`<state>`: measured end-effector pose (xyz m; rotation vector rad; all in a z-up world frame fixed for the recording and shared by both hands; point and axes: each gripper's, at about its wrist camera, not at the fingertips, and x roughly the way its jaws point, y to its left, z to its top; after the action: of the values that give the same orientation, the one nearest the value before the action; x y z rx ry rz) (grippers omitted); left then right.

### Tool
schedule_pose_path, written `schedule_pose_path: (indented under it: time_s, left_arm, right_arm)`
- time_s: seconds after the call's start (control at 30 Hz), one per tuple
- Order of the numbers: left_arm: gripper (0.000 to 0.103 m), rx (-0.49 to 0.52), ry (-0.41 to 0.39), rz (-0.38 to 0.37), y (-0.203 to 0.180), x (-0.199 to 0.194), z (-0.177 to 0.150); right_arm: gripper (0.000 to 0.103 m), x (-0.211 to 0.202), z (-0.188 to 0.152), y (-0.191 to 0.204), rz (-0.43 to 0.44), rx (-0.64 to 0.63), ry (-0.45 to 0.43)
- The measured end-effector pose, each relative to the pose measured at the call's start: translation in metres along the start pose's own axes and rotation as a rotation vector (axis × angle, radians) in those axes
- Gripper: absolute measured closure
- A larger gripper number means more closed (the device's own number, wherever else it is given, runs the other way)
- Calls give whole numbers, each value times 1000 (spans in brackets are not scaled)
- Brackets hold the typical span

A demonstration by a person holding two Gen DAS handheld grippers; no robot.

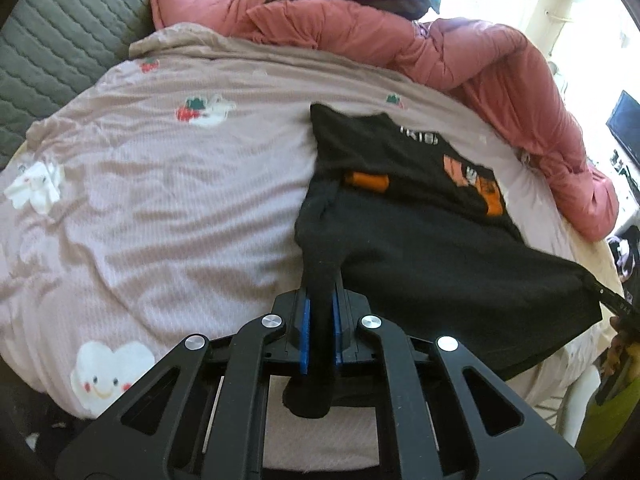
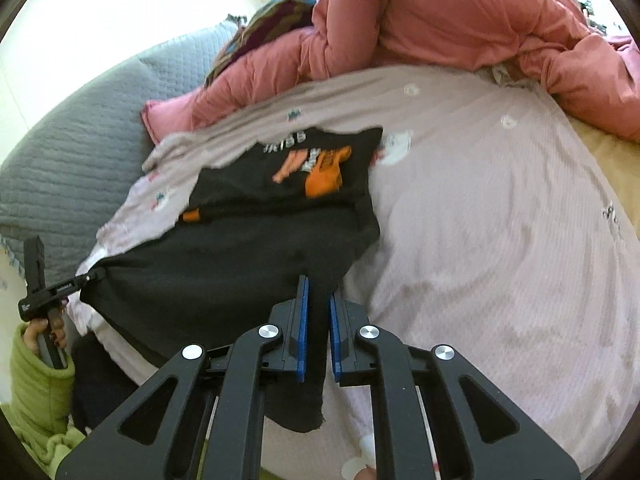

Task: Fold small clothes
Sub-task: 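Lift the hem with both tools and fold it over onto the collar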

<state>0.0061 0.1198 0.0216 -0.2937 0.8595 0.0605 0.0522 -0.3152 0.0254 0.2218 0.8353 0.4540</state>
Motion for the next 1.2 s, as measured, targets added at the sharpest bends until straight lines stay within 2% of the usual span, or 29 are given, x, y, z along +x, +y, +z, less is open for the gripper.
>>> schedule_pose_path:
  time_s: [0.6, 1.2]
  left_arm:
    - [101, -2, -84, 18, -16, 15, 73]
    - [100, -10, -101, 41, -20, 76, 127]
  right_arm:
    - [95, 24, 65, 5, -80, -19, -136]
    - [95, 80, 109, -6, -170, -10, -131]
